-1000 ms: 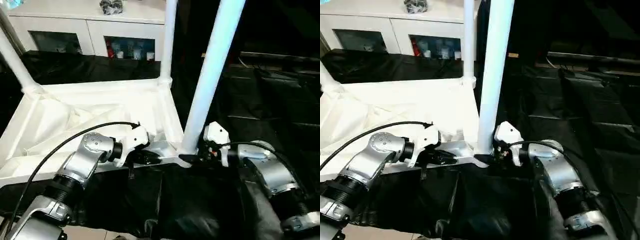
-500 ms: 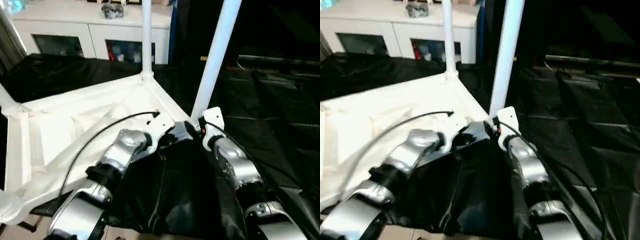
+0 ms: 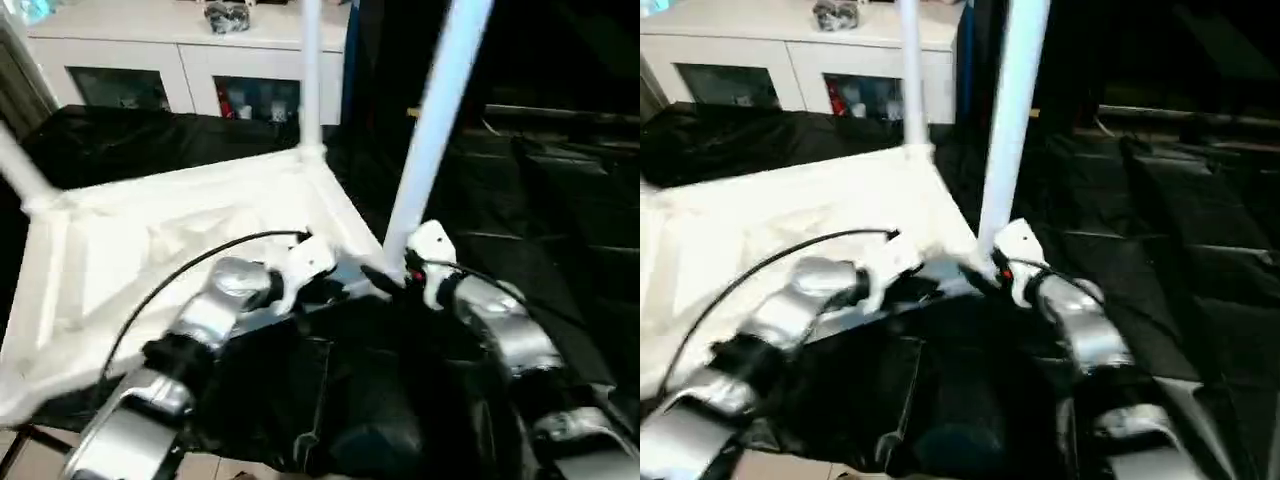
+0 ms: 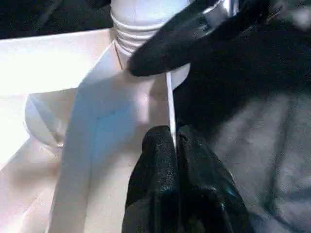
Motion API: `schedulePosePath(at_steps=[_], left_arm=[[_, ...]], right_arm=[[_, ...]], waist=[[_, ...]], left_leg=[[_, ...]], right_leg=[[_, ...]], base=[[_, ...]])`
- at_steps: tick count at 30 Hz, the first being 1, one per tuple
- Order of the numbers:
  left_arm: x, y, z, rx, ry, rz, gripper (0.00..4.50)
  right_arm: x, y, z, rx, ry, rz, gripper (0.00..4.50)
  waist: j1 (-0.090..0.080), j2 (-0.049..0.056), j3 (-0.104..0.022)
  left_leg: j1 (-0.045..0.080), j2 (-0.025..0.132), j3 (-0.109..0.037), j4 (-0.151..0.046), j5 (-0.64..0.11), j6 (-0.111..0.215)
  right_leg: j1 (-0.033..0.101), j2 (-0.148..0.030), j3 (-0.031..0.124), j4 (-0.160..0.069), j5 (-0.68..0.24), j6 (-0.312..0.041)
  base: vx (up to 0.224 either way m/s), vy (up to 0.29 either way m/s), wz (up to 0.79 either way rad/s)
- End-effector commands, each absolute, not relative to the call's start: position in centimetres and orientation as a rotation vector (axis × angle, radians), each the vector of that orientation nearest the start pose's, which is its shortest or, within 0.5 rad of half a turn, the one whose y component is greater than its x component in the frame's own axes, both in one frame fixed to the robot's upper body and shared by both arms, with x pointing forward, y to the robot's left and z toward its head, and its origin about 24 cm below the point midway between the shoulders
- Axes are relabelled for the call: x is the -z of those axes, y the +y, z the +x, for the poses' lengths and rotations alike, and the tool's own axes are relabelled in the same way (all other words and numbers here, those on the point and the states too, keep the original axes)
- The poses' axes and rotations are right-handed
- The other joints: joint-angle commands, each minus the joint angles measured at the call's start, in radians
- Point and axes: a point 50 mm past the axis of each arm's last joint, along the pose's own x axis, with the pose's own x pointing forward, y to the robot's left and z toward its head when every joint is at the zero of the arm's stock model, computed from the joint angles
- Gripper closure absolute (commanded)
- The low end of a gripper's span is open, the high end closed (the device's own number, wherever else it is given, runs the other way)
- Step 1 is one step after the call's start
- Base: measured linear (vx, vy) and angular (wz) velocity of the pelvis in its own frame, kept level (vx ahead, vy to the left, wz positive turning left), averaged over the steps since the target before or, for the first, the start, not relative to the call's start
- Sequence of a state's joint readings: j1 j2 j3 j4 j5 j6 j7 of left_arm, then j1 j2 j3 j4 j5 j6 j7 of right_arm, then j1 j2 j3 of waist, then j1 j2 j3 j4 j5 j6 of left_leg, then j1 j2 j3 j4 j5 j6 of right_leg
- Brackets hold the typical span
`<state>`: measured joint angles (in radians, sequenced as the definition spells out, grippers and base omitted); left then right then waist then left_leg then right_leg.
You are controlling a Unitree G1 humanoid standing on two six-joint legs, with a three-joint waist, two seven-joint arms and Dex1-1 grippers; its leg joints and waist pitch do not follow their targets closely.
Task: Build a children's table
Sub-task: Rotate leg to tighten
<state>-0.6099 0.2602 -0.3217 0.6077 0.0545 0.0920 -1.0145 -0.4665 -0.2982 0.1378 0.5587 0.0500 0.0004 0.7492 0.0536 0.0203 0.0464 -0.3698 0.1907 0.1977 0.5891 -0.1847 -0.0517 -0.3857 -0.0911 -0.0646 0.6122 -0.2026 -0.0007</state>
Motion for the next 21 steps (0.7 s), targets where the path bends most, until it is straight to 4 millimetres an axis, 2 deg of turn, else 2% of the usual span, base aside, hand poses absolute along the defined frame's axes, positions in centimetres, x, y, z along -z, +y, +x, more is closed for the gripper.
schedulePosePath(at_steps=[1,2,4,5,9,11,14,16,18,21], left_arm=[[-4.8,9.7,31.2,1.346,0.334,0.393,4.50],[-4.9,10.1,31.1,1.361,0.340,0.391,4.50],[-5.0,10.8,30.8,1.385,0.345,0.394,4.50],[-5.2,11.2,30.7,1.397,0.350,0.392,4.50],[-5.7,12.2,30.6,1.419,0.354,0.397,4.50],[-5.7,12.4,30.6,1.422,0.358,0.402,4.50],[-5.8,12.6,30.6,1.422,0.361,0.408,4.50],[-5.8,12.8,30.6,1.419,0.362,0.409,4.50],[-5.9,12.9,30.6,1.419,0.362,0.409,4.50],[-5.9,13.0,30.6,1.416,0.364,0.407,4.50]], right_arm=[[-5.0,-14.7,31.5,-0.946,0.205,-0.247,0.53],[-5.1,-14.8,31.3,-0.982,0.210,-0.242,0.53],[-5.2,-15.0,30.8,-1.043,0.223,-0.244,0.53],[-5.2,-15.1,30.5,-1.091,0.237,-0.251,0.53],[-5.4,-15.3,30.0,-1.193,0.271,-0.252,0.53],[-5.4,-15.2,29.8,-1.223,0.281,-0.262,0.80],[-5.4,-15.1,29.7,-1.253,0.295,-0.280,0.91],[-5.5,-14.9,29.7,-1.263,0.292,-0.282,1.23],[-5.5,-14.8,29.7,-1.265,0.292,-0.280,1.28],[-5.5,-14.8,29.7,-1.273,0.295,-0.282,1.67]], waist=[[0.000,-0.013,-0.058],[0.000,-0.016,-0.058],[0.003,-0.012,-0.056],[0.002,-0.016,-0.056],[0.006,-0.015,-0.054],[0.005,-0.016,-0.054],[0.006,-0.018,-0.055],[0.006,-0.024,-0.055],[0.007,-0.022,-0.055],[0.007,-0.023,-0.053]], left_leg=[[0.007,0.044,-0.019,-0.066,-0.184,0.086],[0.010,0.045,-0.018,-0.067,-0.194,0.084],[0.011,0.047,-0.018,-0.069,-0.206,0.079],[0.012,0.047,-0.018,-0.070,-0.219,0.074],[0.011,0.048,-0.018,-0.071,-0.224,0.062],[0.012,0.048,-0.018,-0.072,-0.225,0.054],[0.012,0.048,-0.018,-0.071,-0.208,0.053],[0.011,0.047,-0.017,-0.070,-0.194,0.058],[0.012,0.047,-0.017,-0.069,-0.190,0.059],[0.012,0.047,-0.017,-0.069,-0.194,0.057]], right_leg=[[0.040,-0.057,0.044,-0.073,-0.134,-0.250],[0.040,-0.056,0.044,-0.074,-0.144,-0.253],[0.037,-0.057,0.045,-0.074,-0.165,-0.250],[0.037,-0.056,0.044,-0.074,-0.181,-0.246],[0.035,-0.058,0.046,-0.076,-0.211,-0.241],[0.033,-0.059,0.047,-0.076,-0.207,-0.244],[0.035,-0.059,0.047,-0.073,-0.177,-0.251],[0.035,-0.058,0.047,-0.071,-0.164,-0.253],[0.034,-0.059,0.047,-0.071,-0.163,-0.254],[0.034,-0.059,0.047,-0.072,-0.180,-0.251]], base=[[0.000,0.000,0.00],[0.000,0.000,0.00],[0.000,0.000,0.00],[0.000,0.000,0.00],[0.000,0.000,0.00],[0.000,0.000,0.00],[0.000,0.000,0.00],[0.000,0.000,0.00],[0.000,0.000,0.00],[0.000,0.000,0.00]])
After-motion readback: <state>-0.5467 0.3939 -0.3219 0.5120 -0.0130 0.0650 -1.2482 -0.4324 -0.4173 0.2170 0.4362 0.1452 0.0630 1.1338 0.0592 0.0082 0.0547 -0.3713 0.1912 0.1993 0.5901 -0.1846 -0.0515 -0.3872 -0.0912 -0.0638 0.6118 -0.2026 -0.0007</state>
